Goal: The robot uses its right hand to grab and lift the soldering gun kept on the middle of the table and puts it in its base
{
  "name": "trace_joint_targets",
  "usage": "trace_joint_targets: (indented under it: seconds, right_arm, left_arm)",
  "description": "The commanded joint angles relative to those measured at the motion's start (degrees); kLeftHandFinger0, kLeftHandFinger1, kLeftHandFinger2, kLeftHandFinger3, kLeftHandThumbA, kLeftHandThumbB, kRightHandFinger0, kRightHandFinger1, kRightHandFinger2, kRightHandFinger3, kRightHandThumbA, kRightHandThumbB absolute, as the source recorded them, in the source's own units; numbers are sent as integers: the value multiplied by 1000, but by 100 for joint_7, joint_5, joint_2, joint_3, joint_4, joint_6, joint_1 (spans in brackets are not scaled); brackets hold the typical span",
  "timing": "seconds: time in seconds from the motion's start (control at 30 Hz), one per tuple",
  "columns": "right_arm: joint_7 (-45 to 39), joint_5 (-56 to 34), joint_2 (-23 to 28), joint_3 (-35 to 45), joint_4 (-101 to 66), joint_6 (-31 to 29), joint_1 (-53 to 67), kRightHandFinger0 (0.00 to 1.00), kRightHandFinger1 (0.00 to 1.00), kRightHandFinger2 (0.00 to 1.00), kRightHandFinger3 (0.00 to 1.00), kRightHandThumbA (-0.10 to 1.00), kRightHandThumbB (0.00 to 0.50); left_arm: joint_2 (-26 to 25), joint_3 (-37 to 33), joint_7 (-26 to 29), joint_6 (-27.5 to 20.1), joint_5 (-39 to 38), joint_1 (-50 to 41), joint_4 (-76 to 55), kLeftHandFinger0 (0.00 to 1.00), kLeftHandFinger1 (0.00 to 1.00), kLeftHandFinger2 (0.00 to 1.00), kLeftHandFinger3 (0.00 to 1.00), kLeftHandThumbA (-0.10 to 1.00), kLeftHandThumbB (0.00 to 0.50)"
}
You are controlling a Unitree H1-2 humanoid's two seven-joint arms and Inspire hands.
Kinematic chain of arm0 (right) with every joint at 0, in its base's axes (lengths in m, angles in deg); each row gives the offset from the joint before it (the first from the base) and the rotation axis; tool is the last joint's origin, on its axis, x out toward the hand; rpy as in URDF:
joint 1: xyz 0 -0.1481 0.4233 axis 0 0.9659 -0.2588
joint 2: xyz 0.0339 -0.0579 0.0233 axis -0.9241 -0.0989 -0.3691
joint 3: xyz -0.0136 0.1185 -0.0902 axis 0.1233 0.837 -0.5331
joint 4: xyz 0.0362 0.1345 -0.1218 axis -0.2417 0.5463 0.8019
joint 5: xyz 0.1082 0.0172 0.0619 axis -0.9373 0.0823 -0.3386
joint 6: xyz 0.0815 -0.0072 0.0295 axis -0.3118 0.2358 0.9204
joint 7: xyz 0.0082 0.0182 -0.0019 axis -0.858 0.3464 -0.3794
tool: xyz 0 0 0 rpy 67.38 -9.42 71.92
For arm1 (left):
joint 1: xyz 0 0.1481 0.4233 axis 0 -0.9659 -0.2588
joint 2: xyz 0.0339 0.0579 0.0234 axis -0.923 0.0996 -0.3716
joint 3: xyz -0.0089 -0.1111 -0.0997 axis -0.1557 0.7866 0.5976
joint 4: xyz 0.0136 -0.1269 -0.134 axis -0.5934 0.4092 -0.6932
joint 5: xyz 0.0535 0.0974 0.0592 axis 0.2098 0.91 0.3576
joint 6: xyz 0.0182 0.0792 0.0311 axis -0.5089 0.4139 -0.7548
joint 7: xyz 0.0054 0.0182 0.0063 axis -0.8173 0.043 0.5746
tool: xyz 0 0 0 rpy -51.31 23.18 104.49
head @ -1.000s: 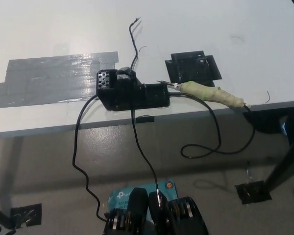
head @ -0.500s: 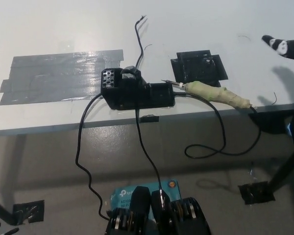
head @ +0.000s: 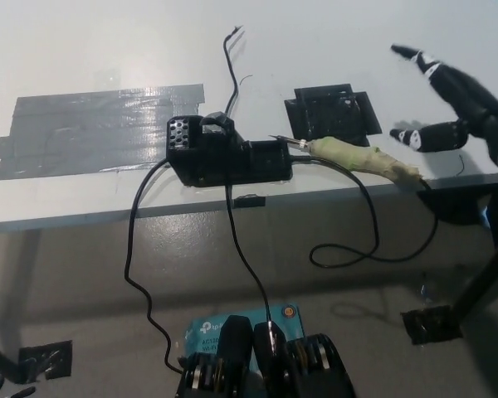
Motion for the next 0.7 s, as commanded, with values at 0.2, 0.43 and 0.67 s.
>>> trace_joint_targets:
  seconds: [0.2,0.43,0.67]
  right_arm:
    - [-269,438,-16,-230,501,63,-472,1000,1000,1000,1000,754,303]
    - [-264,599,-193,-286,635,97,-524,1000,1000,1000,1000,696,291]
    - [-326,594,-328,-260,685,32,-456,1000,1000,1000,1000,678,294]
  left_arm:
    - [-217,-31,-163,32,-71,-43,-159,42,420,596,685,725,500]
    - [-230,-65,-227,-48,-70,10,-58,17,373,536,654,716,500]
    - [-222,-105,-210,-18,-57,30,-44,24,372,540,638,702,500]
